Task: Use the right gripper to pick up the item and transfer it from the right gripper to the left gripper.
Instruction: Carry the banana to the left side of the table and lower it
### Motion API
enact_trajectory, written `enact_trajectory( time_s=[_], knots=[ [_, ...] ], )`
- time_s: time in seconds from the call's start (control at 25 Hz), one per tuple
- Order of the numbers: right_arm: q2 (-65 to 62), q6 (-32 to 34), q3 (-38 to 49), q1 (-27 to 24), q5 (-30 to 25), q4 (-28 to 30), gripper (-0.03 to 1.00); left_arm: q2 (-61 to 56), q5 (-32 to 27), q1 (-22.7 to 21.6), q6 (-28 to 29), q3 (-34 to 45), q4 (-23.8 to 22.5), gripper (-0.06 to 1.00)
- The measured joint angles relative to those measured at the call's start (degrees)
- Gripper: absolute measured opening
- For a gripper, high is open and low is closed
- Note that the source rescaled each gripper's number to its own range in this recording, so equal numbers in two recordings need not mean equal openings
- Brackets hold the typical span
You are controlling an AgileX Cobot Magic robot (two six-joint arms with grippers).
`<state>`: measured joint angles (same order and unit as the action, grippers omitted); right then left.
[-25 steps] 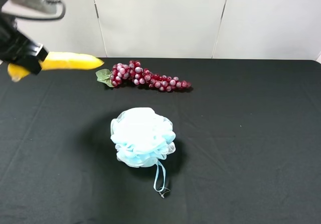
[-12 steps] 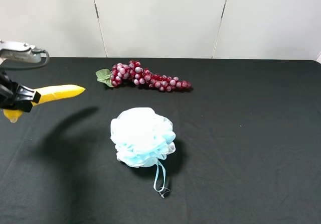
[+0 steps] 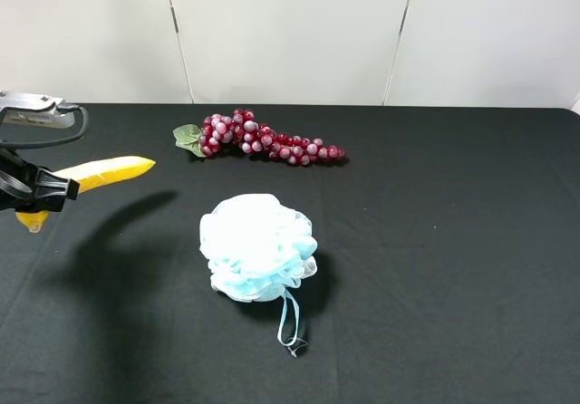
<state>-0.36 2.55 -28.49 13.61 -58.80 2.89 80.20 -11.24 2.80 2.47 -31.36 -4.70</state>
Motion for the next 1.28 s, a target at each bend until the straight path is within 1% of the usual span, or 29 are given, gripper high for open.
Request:
enact_trajectory(
  time_s=[0.32, 0.6, 0.76, 0.84, 1.08, 1.28],
  knots=[
    [0.00, 0.00, 0.00, -0.05, 0.00, -0.05, 1.00, 0.00, 1.41, 0.00, 0.02, 0.00, 0.00, 0.00],
    [0.00, 0.00, 0.00, -0.11, 0.00, -0.05, 1.00, 0.00, 4.94, 0.00, 0.06, 0.00, 0.00, 0.00],
    [0.00, 0.00, 0.00, -0.11, 0.00, -0.05, 1.00, 3.20, 7.26, 0.00, 0.06, 0.00, 0.00, 0.00],
    [0.00, 0.00, 0.00, -0.11, 0.00, -0.05, 1.00, 5.98, 8.82, 0.00, 0.06, 0.00, 0.00, 0.00],
    [0.00, 0.00, 0.00, -0.11, 0.00, -0.05, 1.00, 10.59, 16.57, 0.00, 0.06, 0.05, 0.00, 0.00],
    [0.00, 0.00, 0.00, -0.11, 0.00, -0.05, 1.00, 12.17, 18.80, 0.00, -0.28, 0.05, 0.00, 0.00]
  ],
)
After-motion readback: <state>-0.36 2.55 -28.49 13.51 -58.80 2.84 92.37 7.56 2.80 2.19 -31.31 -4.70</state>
